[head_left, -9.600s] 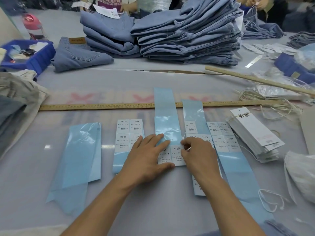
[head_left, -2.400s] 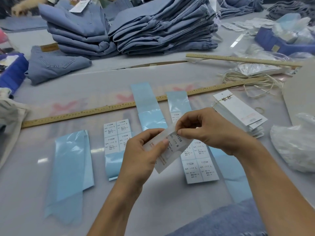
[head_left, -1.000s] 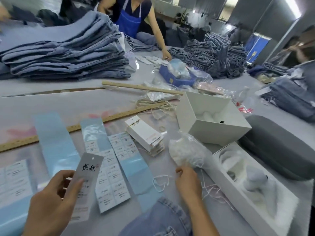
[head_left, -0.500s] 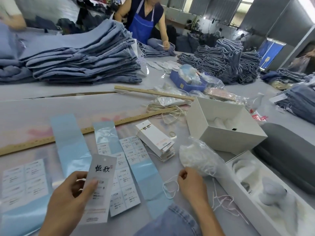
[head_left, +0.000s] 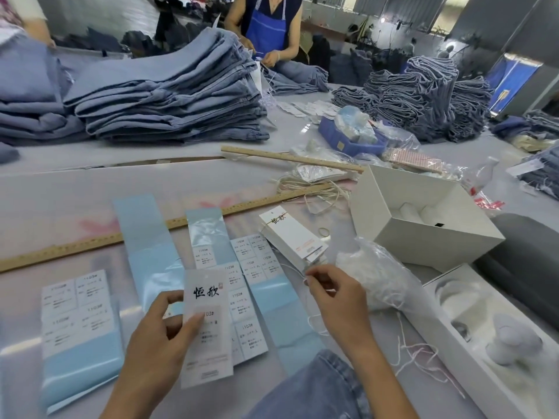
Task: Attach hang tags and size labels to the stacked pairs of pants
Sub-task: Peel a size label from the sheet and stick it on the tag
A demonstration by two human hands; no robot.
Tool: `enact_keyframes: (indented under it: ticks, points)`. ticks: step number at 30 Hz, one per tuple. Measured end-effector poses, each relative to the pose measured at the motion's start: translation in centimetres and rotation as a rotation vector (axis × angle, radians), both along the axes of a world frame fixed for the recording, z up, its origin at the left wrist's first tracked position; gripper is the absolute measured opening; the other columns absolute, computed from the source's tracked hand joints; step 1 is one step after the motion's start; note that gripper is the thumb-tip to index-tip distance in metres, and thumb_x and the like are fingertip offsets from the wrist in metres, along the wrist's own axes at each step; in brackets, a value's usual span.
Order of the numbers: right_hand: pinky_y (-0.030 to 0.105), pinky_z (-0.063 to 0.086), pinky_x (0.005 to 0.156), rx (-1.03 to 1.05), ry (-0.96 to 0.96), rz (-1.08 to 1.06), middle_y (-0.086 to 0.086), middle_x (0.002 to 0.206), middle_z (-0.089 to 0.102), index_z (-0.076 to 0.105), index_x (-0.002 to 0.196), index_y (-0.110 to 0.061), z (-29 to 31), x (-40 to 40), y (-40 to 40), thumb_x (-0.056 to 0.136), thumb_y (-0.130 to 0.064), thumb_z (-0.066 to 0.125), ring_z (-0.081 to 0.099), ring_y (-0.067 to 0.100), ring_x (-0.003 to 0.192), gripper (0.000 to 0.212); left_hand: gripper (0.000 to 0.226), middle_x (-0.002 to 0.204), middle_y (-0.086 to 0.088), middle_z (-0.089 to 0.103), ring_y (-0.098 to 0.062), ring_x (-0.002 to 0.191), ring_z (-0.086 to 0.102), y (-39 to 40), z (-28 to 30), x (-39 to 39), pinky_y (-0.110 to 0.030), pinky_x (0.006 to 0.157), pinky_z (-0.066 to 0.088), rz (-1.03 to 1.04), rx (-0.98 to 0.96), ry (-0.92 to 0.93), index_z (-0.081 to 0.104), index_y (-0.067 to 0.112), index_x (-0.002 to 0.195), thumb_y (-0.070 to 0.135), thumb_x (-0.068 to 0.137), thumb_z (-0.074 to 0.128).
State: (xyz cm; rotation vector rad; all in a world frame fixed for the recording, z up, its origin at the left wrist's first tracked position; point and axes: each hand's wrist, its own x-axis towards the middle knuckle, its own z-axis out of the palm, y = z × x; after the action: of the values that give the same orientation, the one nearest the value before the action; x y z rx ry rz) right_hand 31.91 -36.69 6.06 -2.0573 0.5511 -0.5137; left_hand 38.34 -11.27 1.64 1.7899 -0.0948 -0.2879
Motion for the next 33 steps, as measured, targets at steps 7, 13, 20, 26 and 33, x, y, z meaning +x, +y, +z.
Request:
enact_keyframes:
  ticks: [7,13,20,26,33]
  points:
    - [0.023,0.057,0.079,0.405,-0.198,0.225,0.004,0.093,0.078,0.076,0.094,-0.019,4.7,0.7,5.0,0.093,-0.002,0.069,0.074,0.018,0.089,0.018,0.063,0.106,0.022,0.075,0.0,0.09,0.073,-1.6,0.4,-1.2,-0.011,0.067,0.054,-0.164,-0.034,-0.133,0.067,0.068,0.107,0.007,0.091,0.072]
    - [0.038,0.059,0.086,0.404,0.029,0.531,0.008,0.093,0.077,0.075,0.092,-0.017,4.6,0.8,7.9,0.091,0.0,0.069,0.074,0.022,0.091,0.018,0.019,0.087,0.012,0.075,-0.011,0.072,0.065,-2.6,1.5,-1.3,-0.029,0.058,0.058,-0.219,-0.13,-0.005,0.075,0.057,0.098,0.065,0.085,0.065]
    - [0.032,0.057,0.08,0.211,0.165,0.542,-0.006,0.091,0.078,0.073,0.087,-0.029,4.3,1.0,7.5,0.091,-0.005,0.07,0.07,0.011,0.084,0.024,0.048,0.106,-0.002,0.079,-0.021,0.1,0.075,-1.9,1.7,-0.6,-0.037,0.082,0.061,-0.13,-0.411,0.236,0.081,0.032,0.104,0.064,0.097,0.046]
    - [0.028,0.057,0.075,0.124,0.215,0.561,-0.001,0.085,0.075,0.072,0.084,-0.031,4.0,0.9,7.2,0.089,-0.001,0.07,0.07,0.014,0.081,0.03,0.024,0.095,-0.002,0.079,-0.015,0.082,0.074,-1.5,1.7,-0.5,-0.023,0.066,0.056,0.143,-0.488,0.134,0.083,0.02,0.088,0.036,0.085,0.065]
    - [0.028,0.057,0.077,-0.006,0.257,0.498,-0.007,0.084,0.074,0.071,0.081,-0.035,3.1,0.8,6.2,0.088,-0.005,0.071,0.07,0.01,0.082,0.03,0.021,0.087,-0.002,0.078,-0.007,0.074,0.068,-0.7,1.6,-0.2,-0.019,0.06,0.053,0.311,-0.515,0.088,0.082,0.018,0.085,0.037,0.082,0.072]
